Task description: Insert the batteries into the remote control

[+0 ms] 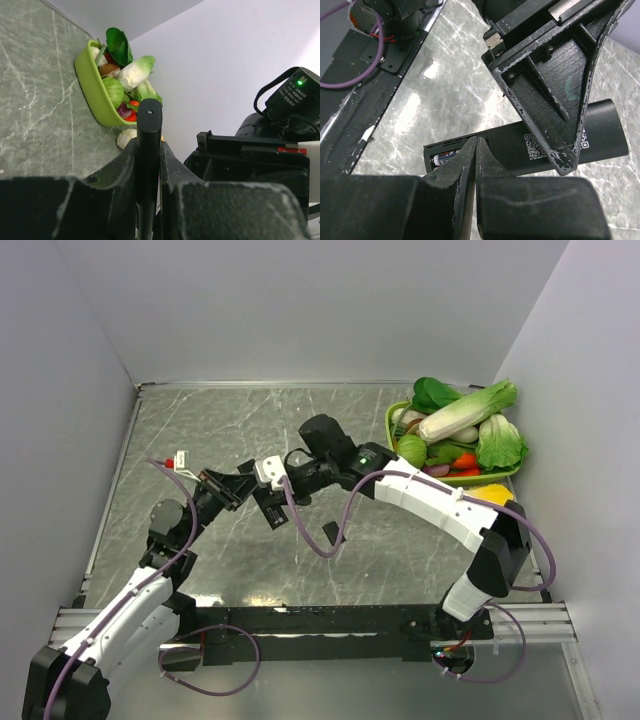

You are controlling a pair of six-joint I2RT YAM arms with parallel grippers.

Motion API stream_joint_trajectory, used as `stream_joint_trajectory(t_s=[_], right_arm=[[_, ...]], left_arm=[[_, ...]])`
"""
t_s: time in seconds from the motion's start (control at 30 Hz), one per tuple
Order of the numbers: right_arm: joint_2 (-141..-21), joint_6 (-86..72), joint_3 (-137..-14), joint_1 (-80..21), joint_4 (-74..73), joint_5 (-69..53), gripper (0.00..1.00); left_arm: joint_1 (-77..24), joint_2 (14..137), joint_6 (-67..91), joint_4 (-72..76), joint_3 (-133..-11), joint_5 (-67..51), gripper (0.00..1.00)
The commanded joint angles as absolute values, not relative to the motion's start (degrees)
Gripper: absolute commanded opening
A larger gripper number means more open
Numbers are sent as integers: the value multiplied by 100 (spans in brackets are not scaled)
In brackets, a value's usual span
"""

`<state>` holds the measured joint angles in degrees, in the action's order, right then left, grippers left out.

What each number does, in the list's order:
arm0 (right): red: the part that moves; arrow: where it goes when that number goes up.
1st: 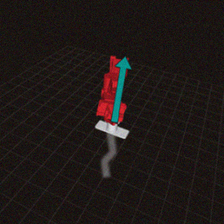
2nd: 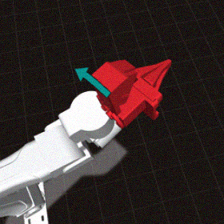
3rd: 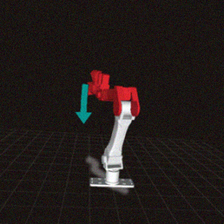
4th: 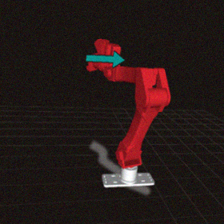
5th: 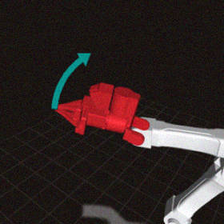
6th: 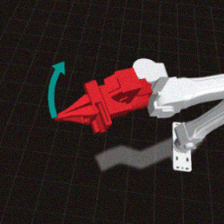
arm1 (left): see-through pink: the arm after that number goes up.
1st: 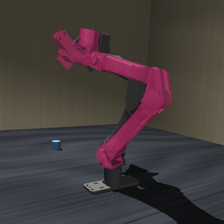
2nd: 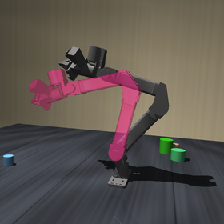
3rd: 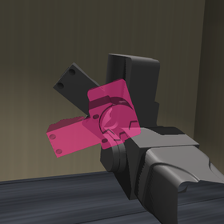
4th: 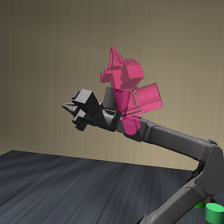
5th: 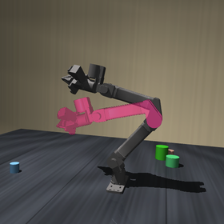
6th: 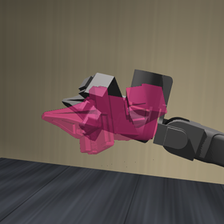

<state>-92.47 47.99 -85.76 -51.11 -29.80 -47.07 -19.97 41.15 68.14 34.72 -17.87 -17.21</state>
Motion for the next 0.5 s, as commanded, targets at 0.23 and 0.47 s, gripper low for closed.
stream_joint_trajectory(t_s=[0.23,0.47], right_arm=[[-8789,4535,-6769,-5133,-1680,-4053,9],[-8701,4737,-6022,-5414,-704,-2657,11]], left_arm=[[-2013,3894,7435,4974,-2013,-1547,2],[-2013,3885,7558,5062,-2030,-1529,2]])
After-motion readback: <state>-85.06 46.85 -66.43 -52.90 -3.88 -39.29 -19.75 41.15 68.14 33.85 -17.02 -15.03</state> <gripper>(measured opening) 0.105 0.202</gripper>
